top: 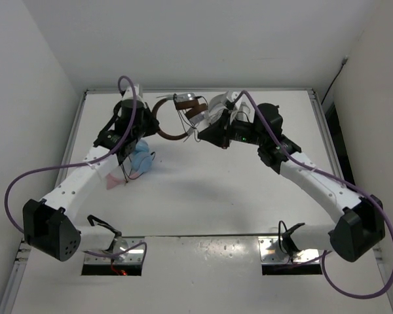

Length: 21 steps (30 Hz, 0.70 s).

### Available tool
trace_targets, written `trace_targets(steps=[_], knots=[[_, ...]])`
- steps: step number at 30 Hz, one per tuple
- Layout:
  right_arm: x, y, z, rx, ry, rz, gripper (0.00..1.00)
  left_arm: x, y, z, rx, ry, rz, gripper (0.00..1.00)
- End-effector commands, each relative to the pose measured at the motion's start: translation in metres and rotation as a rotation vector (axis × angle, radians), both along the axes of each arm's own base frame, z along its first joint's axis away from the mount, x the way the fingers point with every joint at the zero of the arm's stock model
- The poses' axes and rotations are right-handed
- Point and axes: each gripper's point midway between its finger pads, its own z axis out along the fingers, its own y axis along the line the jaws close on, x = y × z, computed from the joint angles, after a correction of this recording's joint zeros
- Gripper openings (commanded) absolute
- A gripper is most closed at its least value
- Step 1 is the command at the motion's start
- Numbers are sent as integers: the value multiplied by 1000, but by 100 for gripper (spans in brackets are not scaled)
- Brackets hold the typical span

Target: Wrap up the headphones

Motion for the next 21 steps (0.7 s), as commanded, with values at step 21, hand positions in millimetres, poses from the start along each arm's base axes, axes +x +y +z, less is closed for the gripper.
trace_targets(steps=[21], knots=[[34,41,-25,-240,-254,-26,0,-6,-41,-8,198,-35,-129,0]])
